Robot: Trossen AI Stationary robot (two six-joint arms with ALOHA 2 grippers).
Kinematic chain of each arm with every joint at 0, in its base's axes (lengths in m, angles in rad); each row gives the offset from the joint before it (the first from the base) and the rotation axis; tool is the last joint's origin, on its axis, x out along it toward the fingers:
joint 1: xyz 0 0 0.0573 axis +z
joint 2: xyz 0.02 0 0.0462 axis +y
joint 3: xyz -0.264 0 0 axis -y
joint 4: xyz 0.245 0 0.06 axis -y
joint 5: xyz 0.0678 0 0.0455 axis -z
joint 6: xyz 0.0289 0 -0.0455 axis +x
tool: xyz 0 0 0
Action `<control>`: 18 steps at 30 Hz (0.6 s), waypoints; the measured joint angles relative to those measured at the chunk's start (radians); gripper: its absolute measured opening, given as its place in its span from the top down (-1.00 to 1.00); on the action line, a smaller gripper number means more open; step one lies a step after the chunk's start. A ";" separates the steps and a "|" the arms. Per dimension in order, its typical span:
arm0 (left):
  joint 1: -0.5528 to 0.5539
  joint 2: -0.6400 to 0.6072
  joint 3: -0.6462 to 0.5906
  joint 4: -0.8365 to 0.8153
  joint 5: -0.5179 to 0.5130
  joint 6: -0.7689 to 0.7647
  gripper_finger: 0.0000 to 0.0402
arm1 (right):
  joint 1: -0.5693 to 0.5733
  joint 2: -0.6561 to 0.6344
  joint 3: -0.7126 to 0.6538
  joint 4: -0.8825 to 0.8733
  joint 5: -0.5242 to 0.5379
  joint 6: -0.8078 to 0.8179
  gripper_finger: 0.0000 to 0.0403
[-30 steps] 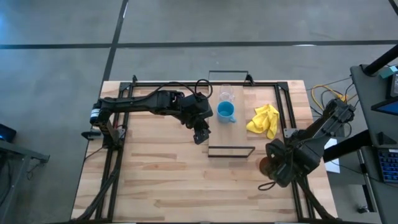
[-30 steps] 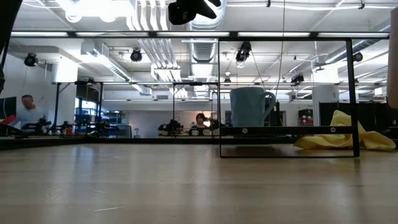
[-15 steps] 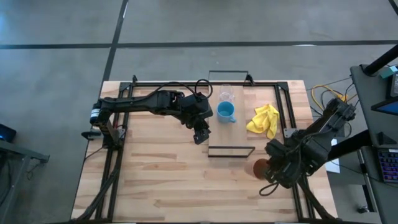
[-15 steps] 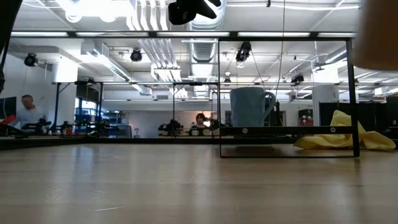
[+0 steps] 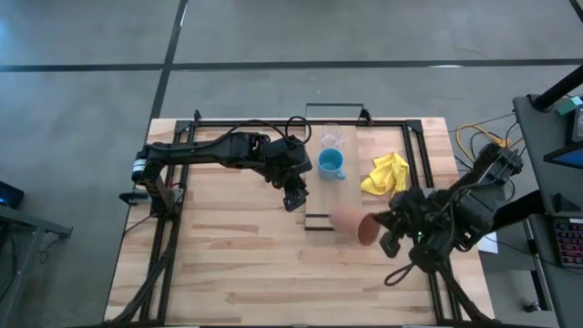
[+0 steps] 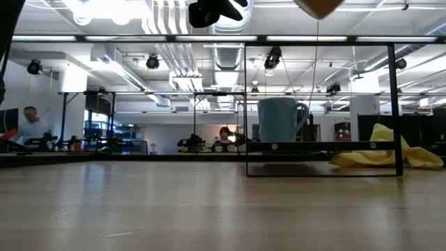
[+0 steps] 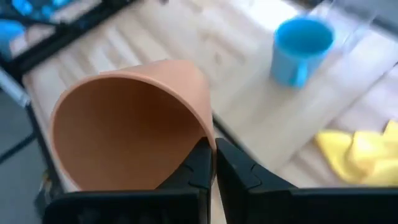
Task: Stack small to large cups/mugs on shelf
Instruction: Put the brown cup on the shelf
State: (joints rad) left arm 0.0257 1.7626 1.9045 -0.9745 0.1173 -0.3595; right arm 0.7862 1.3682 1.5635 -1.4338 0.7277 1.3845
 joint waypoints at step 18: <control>-0.001 0.000 0.000 -0.001 0.006 -0.003 0.45 | -0.292 0.001 -0.001 -0.056 -0.081 -0.130 0.96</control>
State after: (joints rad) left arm 0.0250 1.7626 1.9045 -0.9752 0.1230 -0.3626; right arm 0.4942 1.3689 1.5620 -1.4899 0.6465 1.2544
